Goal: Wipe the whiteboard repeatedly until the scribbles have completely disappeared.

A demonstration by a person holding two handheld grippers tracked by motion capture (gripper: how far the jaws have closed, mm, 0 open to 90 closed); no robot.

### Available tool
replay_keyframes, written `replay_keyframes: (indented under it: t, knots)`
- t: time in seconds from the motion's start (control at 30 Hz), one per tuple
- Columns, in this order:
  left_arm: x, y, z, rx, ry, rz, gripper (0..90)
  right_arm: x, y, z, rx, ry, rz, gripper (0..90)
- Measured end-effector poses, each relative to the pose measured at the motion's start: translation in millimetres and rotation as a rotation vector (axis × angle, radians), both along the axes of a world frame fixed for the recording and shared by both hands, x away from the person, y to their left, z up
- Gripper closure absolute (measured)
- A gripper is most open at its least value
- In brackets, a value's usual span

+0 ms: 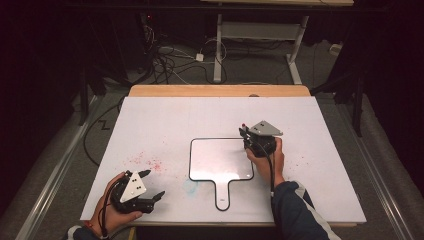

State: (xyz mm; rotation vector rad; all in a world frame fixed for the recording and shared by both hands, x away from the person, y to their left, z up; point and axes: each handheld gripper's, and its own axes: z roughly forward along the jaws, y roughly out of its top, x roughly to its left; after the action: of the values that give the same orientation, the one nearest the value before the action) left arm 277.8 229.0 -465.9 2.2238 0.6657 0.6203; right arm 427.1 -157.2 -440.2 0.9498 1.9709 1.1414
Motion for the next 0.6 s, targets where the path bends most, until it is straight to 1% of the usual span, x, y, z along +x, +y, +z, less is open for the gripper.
replay_keyframes:
  t: [0.03, 0.07, 0.1, 0.13, 0.17, 0.23, 0.3, 0.37, 0.47, 0.53, 0.6]
  knots:
    - [0.0, -0.2, 0.1, 0.001, -0.001, 0.001, 19.0, 2.4, 0.3, -1.1, -0.012, -0.013, -0.014, 81.4]
    - [0.0, -0.3, 0.1, 0.001, -0.001, 0.001, 19.0, 5.0, -0.2, -2.2, -0.010, -0.021, -0.025, 81.3]
    - [0.1, -0.2, 0.2, 0.000, -0.001, 0.000, 19.0, 7.3, -1.3, -2.9, 0.007, -0.020, -0.028, 81.3]
    - [0.1, -0.1, 0.0, 0.002, 0.000, 0.000, 19.0, 8.7, -1.5, -3.1, 0.011, -0.024, -0.030, 81.3]
    - [0.3, 0.0, -0.1, 0.003, 0.001, 0.000, 19.0, 8.6, -0.9, -2.8, 0.010, -0.023, -0.033, 81.3]
    - [0.7, 0.4, -0.3, 0.004, 0.002, 0.001, 19.0, 6.4, -0.9, -1.6, 0.025, -0.008, -0.016, 81.3]
    - [1.0, 1.0, -0.2, 0.003, 0.001, 0.002, 19.0, 2.9, -2.7, 0.7, 0.052, 0.012, -0.004, 81.3]
    - [1.5, 1.7, -0.1, -0.003, 0.002, 0.005, 19.0, -1.4, -6.8, 5.2, 0.084, 0.020, 0.010, 81.3]
    - [2.1, 2.5, 0.5, -0.004, -0.001, 0.009, 19.0, -10.8, -12.8, 13.9, 0.111, 0.022, 0.021, 81.3]
    - [2.3, 2.9, 1.3, -0.006, -0.007, 0.011, 19.0, -18.0, -18.1, 18.6, 0.115, 0.020, 0.036, 81.3]
    - [2.8, 3.7, 1.8, -0.011, -0.009, 0.016, 19.0, -26.7, -23.0, 22.3, 0.133, 0.031, 0.045, 81.3]
